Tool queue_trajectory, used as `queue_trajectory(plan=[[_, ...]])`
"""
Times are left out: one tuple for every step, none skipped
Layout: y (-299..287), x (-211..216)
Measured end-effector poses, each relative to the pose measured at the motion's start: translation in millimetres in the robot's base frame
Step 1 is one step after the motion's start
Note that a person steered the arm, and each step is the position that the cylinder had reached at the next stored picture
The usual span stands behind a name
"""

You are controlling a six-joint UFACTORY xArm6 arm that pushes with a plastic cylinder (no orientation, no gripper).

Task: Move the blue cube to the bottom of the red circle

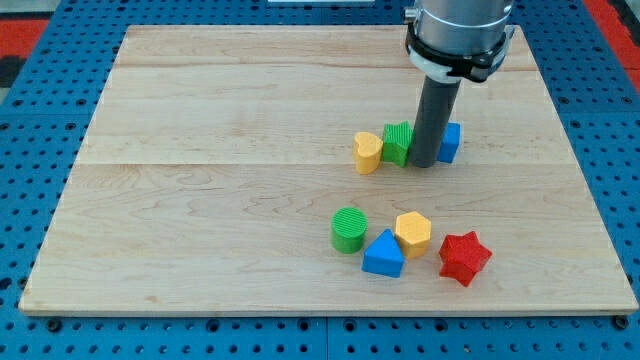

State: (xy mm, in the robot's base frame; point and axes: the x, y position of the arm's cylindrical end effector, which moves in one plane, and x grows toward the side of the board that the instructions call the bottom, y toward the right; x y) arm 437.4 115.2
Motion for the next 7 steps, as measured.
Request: queue_trajectory(plan=[[22.0, 20.1], [57.8, -13.7], [2.5, -19.2], [22.5, -1.7], [-36.2, -2.4], [-46.3, -16.0], [-22.8, -48.5]])
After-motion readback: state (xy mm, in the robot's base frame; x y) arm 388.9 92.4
